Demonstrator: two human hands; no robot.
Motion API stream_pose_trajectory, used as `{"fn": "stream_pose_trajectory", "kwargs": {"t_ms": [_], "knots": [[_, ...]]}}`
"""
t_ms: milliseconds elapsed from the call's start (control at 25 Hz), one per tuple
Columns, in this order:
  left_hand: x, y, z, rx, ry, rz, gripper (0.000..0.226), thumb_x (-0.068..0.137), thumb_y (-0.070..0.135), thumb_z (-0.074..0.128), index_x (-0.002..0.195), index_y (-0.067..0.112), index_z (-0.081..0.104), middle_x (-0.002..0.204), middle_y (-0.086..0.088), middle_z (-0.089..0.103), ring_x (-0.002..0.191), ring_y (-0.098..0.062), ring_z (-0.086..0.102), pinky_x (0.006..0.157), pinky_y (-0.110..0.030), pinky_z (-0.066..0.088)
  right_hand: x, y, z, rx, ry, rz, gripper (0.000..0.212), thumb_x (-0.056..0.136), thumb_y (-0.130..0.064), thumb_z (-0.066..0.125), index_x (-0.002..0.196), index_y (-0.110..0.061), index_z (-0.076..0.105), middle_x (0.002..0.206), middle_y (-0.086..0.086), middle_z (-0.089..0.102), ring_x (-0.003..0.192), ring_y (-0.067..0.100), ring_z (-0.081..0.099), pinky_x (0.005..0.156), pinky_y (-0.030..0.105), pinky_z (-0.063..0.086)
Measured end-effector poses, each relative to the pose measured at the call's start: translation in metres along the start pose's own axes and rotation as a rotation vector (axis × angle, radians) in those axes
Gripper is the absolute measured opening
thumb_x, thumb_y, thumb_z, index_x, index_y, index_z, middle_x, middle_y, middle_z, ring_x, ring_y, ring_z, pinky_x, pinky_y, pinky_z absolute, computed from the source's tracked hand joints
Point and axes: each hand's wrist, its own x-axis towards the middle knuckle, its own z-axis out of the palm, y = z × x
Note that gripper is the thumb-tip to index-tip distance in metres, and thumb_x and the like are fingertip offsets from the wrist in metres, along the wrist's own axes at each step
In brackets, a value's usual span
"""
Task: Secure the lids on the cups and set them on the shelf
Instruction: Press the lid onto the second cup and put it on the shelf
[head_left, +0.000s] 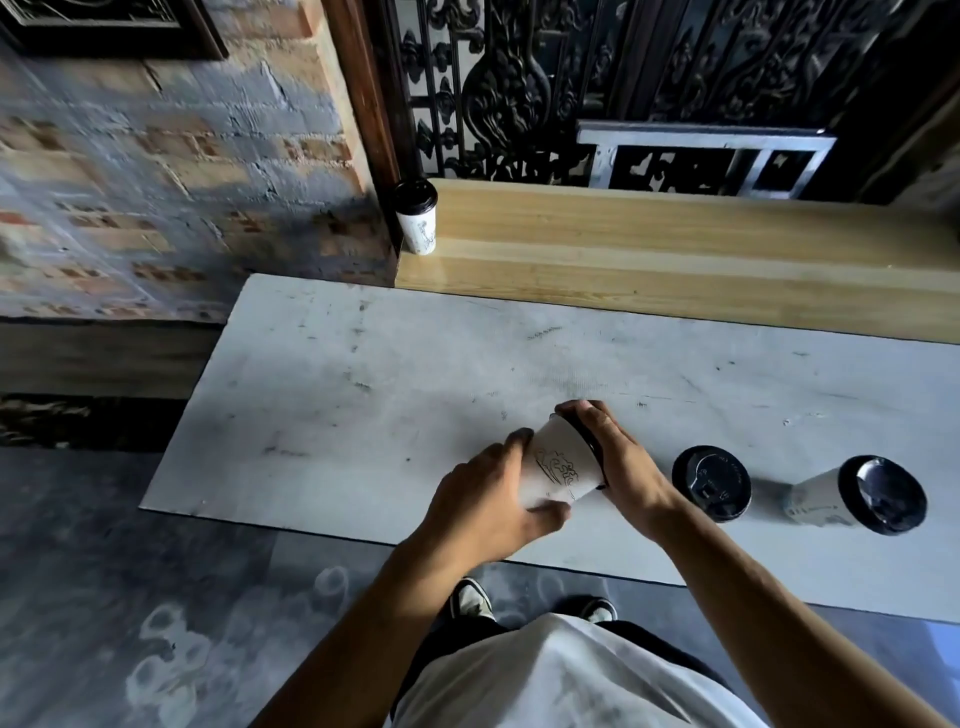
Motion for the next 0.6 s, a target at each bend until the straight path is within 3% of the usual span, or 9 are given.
{"fn": "stream_pose_trajectory", "kwargs": {"t_ms": [120, 280, 440, 600], "knots": [[-0.001, 0.011, 0.001, 0.109, -0.033, -0.03, 0.093, 0.071, 0.058, 0.073, 0.145, 0.029, 0.026, 0.127, -0.004, 0.063, 0.109, -0.033, 0.067, 0.086, -0.039, 0.054, -0.003, 0.004, 0.0, 0.003, 0.041, -0.065, 0.039, 0.09, -0.052, 0.049, 0.115, -0.031, 0.071, 0.109, -0.005, 0.07, 0.1, 0.017, 0.061, 0.087, 0.037, 0.045], [-0.003, 0.022, 0.002, 0.143, -0.017, -0.055, 0.077, 0.07, 0.047, 0.071, 0.134, 0.027, 0.033, 0.118, -0.003, 0.064, 0.1, -0.034, 0.069, 0.079, -0.038, 0.055, -0.009, 0.003, 0.002, -0.026, 0.057, -0.076, 0.039, 0.102, -0.039, 0.045, 0.128, -0.026, 0.071, 0.128, -0.006, 0.07, 0.12, 0.013, 0.061, 0.104, 0.033, 0.045], [-0.004, 0.028, 0.003, 0.15, -0.022, -0.073, 0.078, 0.068, 0.042, 0.072, 0.135, 0.025, 0.035, 0.114, -0.003, 0.064, 0.097, -0.033, 0.069, 0.077, -0.036, 0.054, -0.01, -0.002, 0.0, -0.089, 0.036, -0.086, 0.037, 0.095, -0.038, 0.048, 0.115, -0.028, 0.077, 0.12, -0.001, 0.074, 0.106, 0.015, 0.065, 0.09, 0.031, 0.051], [-0.007, 0.029, 0.005, 0.116, 0.036, -0.073, 0.071, 0.066, 0.041, 0.069, 0.128, 0.027, 0.037, 0.107, 0.0, 0.065, 0.091, -0.033, 0.07, 0.076, -0.038, 0.058, -0.007, -0.009, -0.005, -0.094, -0.04, -0.074, 0.035, 0.106, -0.027, 0.044, 0.119, -0.02, 0.075, 0.119, 0.005, 0.072, 0.097, 0.017, 0.065, 0.071, 0.023, 0.055]]}}
